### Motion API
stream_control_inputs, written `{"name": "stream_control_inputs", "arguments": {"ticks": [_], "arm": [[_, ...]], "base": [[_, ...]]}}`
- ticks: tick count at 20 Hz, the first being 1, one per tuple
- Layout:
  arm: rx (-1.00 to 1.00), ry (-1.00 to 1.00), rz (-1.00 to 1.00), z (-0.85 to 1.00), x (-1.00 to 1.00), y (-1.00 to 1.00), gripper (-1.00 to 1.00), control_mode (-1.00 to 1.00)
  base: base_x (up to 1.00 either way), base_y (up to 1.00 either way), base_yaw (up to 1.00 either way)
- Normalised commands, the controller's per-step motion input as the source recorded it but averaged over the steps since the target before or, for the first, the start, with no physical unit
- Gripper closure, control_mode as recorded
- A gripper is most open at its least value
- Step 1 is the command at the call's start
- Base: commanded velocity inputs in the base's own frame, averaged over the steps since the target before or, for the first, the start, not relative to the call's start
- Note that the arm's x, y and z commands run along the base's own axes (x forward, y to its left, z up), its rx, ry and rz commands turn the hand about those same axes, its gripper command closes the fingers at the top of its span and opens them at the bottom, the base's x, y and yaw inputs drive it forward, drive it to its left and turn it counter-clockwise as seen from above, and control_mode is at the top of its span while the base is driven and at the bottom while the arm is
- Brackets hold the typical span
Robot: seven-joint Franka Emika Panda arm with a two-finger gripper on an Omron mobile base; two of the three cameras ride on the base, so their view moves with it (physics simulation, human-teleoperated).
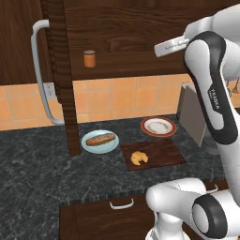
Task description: From the different types of pastries on the counter, select a croissant and place it on the cutting board. Then retrieve a jar of jam from the cabinet and place it alongside the croissant on the cutting board.
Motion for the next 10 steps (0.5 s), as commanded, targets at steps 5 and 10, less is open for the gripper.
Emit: {"name": "stream_control_inputs", "arguments": {"ticks": [5, 10], "arm": [[0.0, 0.18, 0.06, -0.29, 0.5, 0.6, -1.0, -1.0], [0.0, 0.01, 0.01, 0.0, 0.09, 0.09, -1.0, -1.0]], "base": [[0.0, 0.0, 0.0], [0.0, 0.0, 0.0]]}}
